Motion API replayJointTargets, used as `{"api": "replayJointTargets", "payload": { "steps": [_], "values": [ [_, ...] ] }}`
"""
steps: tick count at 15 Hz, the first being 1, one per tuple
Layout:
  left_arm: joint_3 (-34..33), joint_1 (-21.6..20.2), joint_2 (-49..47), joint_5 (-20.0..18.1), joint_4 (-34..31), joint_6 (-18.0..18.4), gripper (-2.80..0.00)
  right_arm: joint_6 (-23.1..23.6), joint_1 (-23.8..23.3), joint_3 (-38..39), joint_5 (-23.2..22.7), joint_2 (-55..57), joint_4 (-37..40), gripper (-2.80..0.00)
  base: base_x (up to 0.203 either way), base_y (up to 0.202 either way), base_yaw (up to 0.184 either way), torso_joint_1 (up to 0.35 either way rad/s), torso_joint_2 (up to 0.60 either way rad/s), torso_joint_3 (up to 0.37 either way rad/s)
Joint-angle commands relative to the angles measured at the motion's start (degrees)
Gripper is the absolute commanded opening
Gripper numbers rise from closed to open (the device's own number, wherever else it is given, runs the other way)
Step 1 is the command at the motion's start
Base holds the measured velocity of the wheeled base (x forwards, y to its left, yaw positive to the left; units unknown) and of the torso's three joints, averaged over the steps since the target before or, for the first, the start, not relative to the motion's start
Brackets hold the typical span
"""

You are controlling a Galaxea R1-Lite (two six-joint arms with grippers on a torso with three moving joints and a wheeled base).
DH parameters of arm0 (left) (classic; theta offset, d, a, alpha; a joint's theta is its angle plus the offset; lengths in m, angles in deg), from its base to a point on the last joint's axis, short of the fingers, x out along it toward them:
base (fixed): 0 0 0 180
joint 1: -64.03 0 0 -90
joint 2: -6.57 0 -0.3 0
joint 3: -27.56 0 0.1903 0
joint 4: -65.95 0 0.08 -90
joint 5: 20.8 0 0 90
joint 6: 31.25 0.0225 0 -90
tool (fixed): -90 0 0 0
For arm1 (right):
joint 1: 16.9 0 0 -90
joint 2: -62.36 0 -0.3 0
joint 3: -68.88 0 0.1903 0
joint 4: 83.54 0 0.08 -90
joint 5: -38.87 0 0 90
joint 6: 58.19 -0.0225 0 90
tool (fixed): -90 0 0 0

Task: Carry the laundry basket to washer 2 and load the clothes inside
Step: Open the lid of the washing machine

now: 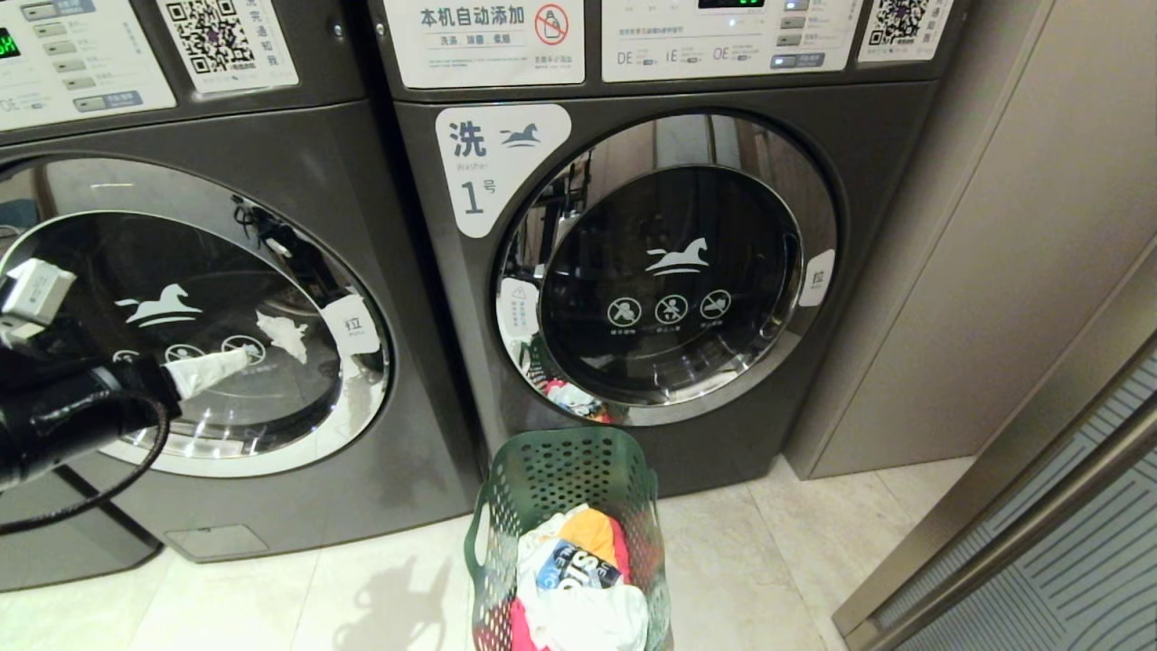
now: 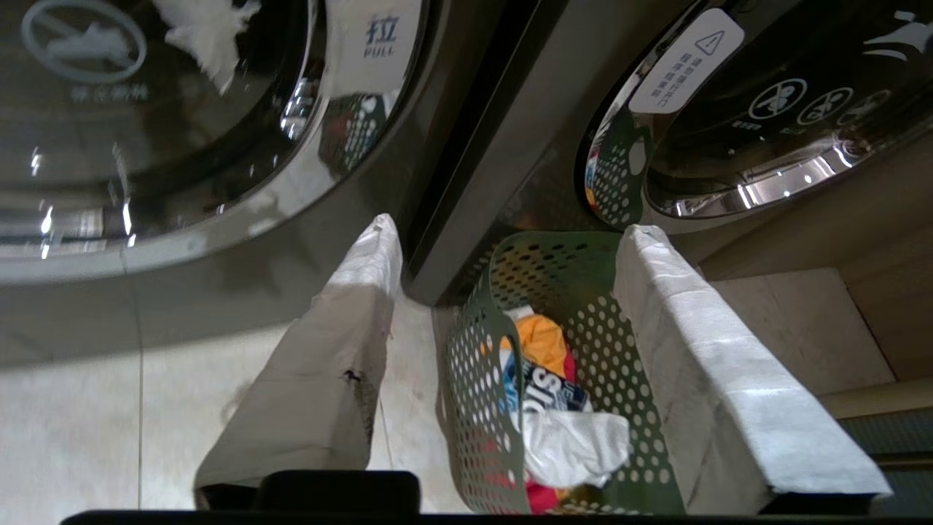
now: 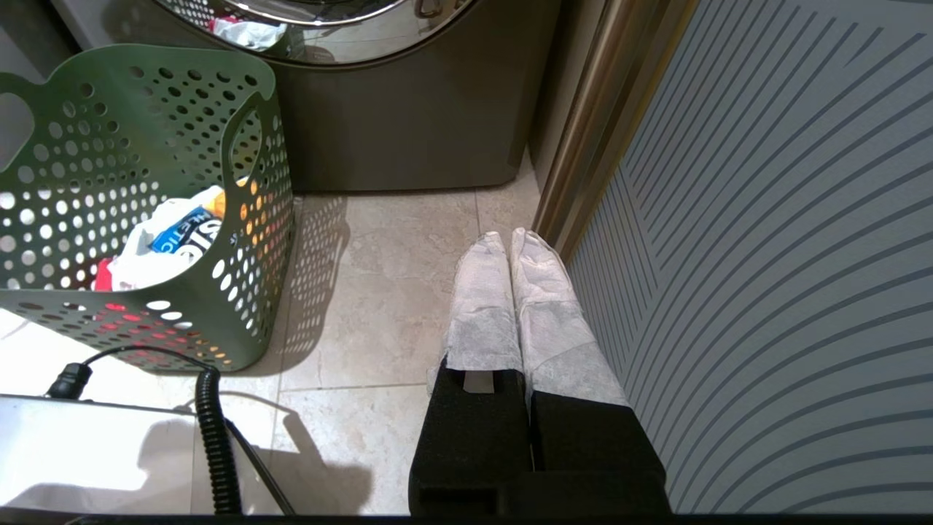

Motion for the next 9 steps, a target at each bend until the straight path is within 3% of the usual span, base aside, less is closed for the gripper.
{"api": "replayJointTargets", "payload": {
  "steps": [1, 5, 9],
  "values": [
    [-2.2, -2.5, -11.3, -7.0, 15.9, 2.6, 0.0, 0.0, 0.0, 0.0, 0.0, 0.1, 0.0, -2.8, 0.0, 0.0, 0.0, 0.0, 0.0, 0.0],
    [-2.3, -3.3, -26.2, -12.7, 39.6, 4.1, 0.0, 0.0, 0.0, 0.0, 0.0, 0.1, 0.0, -2.8, 0.0, 0.0, 0.0, 0.0, 0.0, 0.0],
    [5.1, -2.7, -37.5, -14.5, 49.3, 4.3, 0.0, 0.0, 0.0, 0.0, 0.0, 0.1, 0.1, -2.8, 0.0, 0.0, 0.0, 0.0, 0.0, 0.0]
  ]
}}
